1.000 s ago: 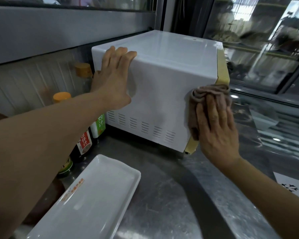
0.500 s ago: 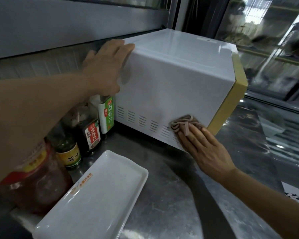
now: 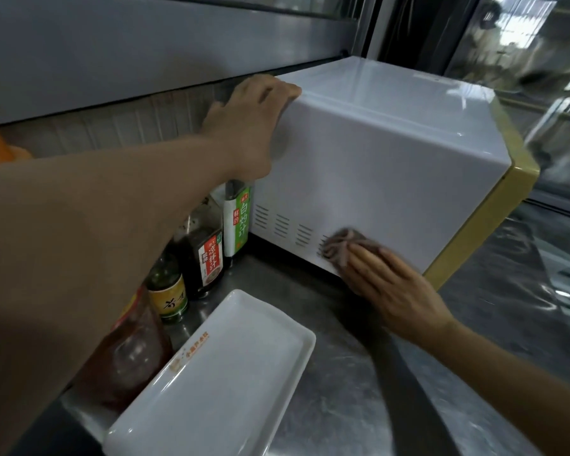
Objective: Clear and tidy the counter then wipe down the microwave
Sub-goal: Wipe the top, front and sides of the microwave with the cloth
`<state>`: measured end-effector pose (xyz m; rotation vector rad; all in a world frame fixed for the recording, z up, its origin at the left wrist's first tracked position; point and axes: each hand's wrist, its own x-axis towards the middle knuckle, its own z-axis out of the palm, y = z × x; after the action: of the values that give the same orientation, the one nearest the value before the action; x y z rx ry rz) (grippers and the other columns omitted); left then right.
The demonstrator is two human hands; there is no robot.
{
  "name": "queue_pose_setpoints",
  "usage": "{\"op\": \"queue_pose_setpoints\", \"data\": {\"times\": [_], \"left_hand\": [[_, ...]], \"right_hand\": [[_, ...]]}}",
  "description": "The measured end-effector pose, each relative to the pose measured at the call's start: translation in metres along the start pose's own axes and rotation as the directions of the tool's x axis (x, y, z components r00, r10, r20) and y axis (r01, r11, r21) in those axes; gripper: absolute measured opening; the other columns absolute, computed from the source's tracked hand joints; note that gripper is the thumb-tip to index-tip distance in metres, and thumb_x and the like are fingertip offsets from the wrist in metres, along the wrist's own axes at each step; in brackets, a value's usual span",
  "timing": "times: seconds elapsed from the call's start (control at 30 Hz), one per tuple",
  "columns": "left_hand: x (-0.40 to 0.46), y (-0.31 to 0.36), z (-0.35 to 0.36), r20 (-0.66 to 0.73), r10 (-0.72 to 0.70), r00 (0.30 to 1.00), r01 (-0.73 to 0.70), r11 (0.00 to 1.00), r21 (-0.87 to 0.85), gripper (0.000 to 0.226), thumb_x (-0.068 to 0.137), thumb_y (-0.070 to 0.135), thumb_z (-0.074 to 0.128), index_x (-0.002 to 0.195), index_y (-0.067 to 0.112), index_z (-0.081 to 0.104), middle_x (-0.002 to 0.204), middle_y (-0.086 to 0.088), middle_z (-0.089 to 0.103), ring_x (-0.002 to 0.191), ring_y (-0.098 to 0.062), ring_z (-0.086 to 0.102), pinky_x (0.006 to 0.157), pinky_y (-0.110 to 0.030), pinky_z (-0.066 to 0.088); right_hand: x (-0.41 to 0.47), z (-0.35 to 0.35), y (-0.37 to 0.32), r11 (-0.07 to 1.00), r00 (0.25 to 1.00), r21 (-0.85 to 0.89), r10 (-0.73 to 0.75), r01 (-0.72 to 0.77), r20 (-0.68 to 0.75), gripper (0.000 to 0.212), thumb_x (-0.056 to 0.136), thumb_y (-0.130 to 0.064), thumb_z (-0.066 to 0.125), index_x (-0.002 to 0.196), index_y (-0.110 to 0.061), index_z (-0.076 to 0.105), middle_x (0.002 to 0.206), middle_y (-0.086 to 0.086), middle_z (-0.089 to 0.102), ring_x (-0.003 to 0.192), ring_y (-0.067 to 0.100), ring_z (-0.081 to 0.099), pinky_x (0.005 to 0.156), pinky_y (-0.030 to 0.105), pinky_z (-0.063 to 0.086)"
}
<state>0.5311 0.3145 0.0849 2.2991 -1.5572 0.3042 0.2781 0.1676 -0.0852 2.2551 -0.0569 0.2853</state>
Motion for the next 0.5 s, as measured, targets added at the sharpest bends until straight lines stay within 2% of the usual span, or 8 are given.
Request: {"op": "queue_pose_setpoints", "data": {"times": [0.13, 0.3, 0.4, 0.5], "left_hand": [[0.002, -0.004, -0.002, 0.007, 0.002, 1.0, -0.002, 1.0, 0.0, 0.098, 0.068, 0.002, 0.069, 0.146, 0.033, 0.018, 0.151, 0.003, 0.016, 0.142, -0.02, 0.013, 0.105, -0.057, 0.026], [0.003, -0.009, -0.003, 0.019, 0.02, 1.0, -0.02, 1.0, -0.018, 0.097, 0.07, 0.0, 0.065, 0.146, 0.035, 0.018, 0.153, 0.004, 0.015, 0.142, -0.019, 0.012, 0.107, -0.055, 0.025], [0.002, -0.007, -0.003, 0.028, 0.029, 0.999, -0.029, 0.999, -0.025, 0.097, 0.069, 0.0, 0.065, 0.147, 0.033, 0.017, 0.153, 0.003, 0.014, 0.142, -0.019, 0.013, 0.108, -0.055, 0.027], [0.001, -0.004, -0.004, 0.04, 0.02, 0.999, -0.018, 0.999, -0.046, 0.098, 0.07, -0.002, 0.065, 0.147, 0.032, 0.016, 0.153, 0.004, 0.013, 0.143, -0.019, 0.012, 0.108, -0.055, 0.027]], "right_hand": [[-0.002, -0.003, 0.003, 1.0, 0.999, 0.0, 0.004, -0.004, 0.034, 0.064, 0.081, -0.015, 0.027, 0.143, -0.002, 0.028, 0.148, 0.017, 0.035, 0.138, 0.032, 0.023, 0.118, 0.043, 0.002], [0.104, -0.001, -0.026, 1.0, 0.996, -0.002, -0.026, 0.026, -0.086, 0.058, 0.084, -0.016, 0.029, 0.139, -0.002, 0.041, 0.145, 0.014, 0.042, 0.136, 0.031, 0.037, 0.117, 0.041, 0.002], [0.137, -0.003, -0.039, 1.0, 0.999, 0.011, -0.003, 0.003, -0.044, 0.061, 0.082, -0.019, 0.036, 0.141, -0.005, 0.039, 0.148, 0.012, 0.038, 0.139, 0.029, 0.034, 0.116, 0.041, 0.004], [0.113, -0.002, -0.032, 0.998, 0.999, 0.053, -0.034, 0.034, 0.001, 0.058, 0.084, -0.016, 0.029, 0.139, -0.002, 0.043, 0.147, 0.014, 0.04, 0.137, 0.032, 0.036, 0.116, 0.043, 0.009]]}}
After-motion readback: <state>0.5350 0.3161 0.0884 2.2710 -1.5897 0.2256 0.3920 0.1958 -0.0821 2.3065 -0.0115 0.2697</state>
